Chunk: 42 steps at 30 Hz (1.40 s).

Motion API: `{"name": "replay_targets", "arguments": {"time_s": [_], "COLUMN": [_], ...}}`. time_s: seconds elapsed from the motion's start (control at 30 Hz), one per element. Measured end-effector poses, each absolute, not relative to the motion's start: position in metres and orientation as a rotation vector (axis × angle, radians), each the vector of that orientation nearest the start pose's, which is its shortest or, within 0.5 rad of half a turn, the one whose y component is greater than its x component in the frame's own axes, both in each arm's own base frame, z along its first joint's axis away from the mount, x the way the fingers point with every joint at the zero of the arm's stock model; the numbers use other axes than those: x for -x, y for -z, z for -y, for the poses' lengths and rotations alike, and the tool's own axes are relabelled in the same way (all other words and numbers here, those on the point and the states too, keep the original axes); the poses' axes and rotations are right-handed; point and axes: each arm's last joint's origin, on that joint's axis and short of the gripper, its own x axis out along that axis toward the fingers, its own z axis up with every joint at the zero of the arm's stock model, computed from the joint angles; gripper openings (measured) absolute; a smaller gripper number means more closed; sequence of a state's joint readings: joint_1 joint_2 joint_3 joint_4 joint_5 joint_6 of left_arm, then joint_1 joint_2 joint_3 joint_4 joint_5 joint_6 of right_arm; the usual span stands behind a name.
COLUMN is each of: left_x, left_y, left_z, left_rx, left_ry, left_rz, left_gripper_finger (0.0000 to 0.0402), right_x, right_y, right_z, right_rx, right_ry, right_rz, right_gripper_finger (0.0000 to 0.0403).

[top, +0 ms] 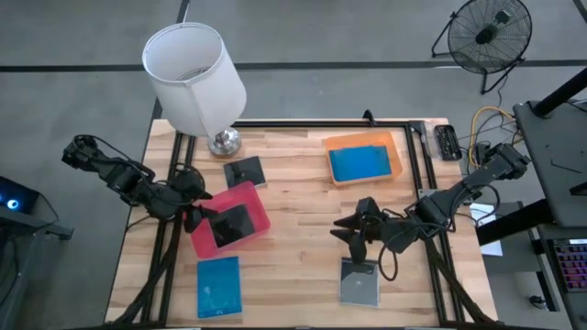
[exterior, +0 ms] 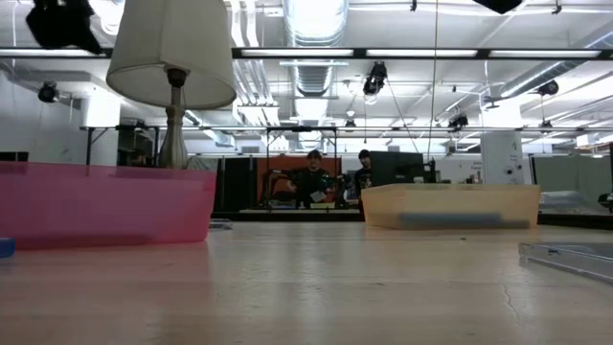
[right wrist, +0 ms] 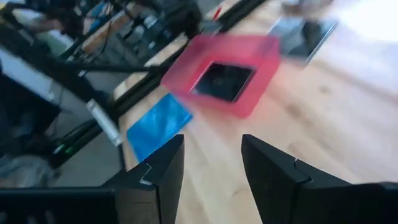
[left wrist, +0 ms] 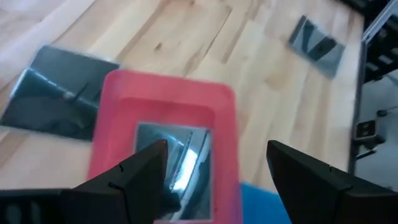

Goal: Pick & place jewel cases by type
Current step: Put the bottom black CD case into the pink bin

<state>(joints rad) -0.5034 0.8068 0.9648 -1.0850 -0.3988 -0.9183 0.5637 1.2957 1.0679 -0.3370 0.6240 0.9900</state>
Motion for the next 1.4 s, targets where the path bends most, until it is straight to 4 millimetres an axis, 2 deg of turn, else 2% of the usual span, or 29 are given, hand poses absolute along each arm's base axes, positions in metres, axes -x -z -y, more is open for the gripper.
{"name": "replay_targets", "arguments": {"time_s": [0.2, 0.37, 0.8, 1.0, 1.27, 1.4], "left_x": [-0.147, -0.176, -0.249, -0.286, -0.330, -0.343], "left_y": [-0.333, -0.343, -0.334, -0.329, -0.321, -0.318], "left_z": [0.070, 0.086, 0.127, 0.143, 0.144, 0.139], "left_rx": [0.510, 0.529, 0.516, 0.425, 0.363, 0.338], "left_ry": [-0.147, -0.073, -0.039, -0.047, -0.087, -0.096], "left_rz": [-0.676, -0.578, -0.605, -0.629, -0.643, -0.648], "left_gripper_finger": [0.0257, 0.0257, 0.0257, 0.0257, 0.0257, 0.0257], "right_x": [-0.241, -0.235, -0.213, -0.202, -0.183, -0.175], "right_y": [-0.307, -0.301, -0.299, -0.298, -0.291, -0.286], "right_z": [-0.139, -0.142, -0.171, -0.183, -0.196, -0.201], "right_rx": [-0.685, -0.754, -0.907, -0.936, -0.944, -0.979], "right_ry": [0.122, 0.136, 0.077, 0.059, 0.069, 0.076], "right_rz": [-0.548, -0.638, -0.743, -0.779, -0.861, -0.887], "right_gripper_finger": [0.0153, 0.0142, 0.0125, 0.0125, 0.0125, 0.0125]}}
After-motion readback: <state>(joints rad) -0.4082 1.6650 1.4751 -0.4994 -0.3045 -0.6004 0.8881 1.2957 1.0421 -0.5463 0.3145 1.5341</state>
